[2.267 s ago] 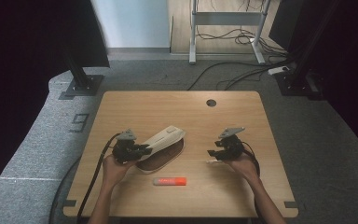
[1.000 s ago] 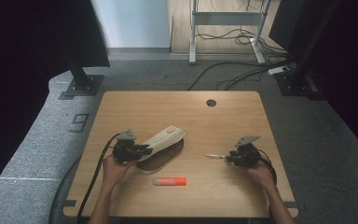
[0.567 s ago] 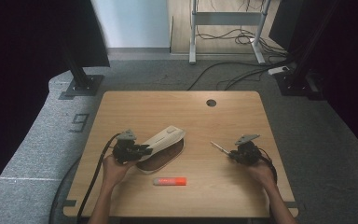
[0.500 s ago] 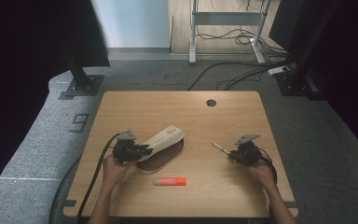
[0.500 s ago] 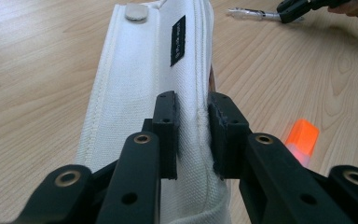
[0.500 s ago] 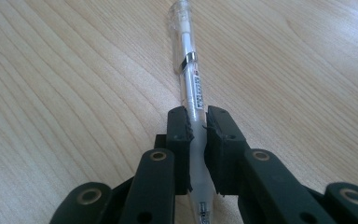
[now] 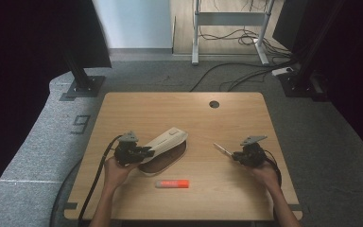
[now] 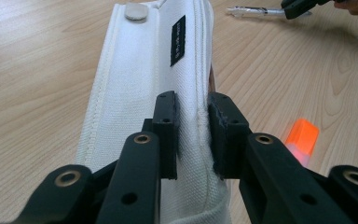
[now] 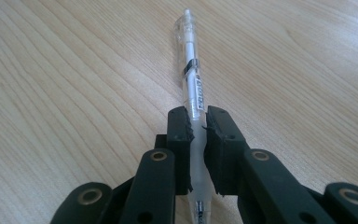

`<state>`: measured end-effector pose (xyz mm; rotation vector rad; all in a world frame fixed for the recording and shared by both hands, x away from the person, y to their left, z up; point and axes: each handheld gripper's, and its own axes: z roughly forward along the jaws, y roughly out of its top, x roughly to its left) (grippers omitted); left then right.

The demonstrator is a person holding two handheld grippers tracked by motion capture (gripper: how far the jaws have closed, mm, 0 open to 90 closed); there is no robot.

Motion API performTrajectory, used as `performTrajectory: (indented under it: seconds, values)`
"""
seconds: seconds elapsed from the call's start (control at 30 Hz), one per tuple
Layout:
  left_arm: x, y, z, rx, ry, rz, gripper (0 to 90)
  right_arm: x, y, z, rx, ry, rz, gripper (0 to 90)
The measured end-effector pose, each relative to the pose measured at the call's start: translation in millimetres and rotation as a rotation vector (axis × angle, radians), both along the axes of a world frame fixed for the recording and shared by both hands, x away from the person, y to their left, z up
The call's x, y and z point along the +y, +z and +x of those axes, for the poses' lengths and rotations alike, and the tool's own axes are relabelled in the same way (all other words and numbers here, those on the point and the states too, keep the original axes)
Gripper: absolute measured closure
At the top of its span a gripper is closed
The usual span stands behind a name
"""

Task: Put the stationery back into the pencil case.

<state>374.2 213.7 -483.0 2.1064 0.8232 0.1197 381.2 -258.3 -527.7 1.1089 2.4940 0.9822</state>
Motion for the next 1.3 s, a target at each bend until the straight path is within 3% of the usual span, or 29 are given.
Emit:
performTrajectory:
  seconds: [0.47,1.3]
  values:
    - [0.0,0.3,-0.1,0.0,0.007,-0.001,74.3,1.8,11.4,-3.4,-0.016,0.007,0.046,78.5]
    - [0.3,1.4,-0.5,-0.005,0.017,-0.005,75.7,31.0,31.1,-3.4,-0.04,0.075,0.096,78.5]
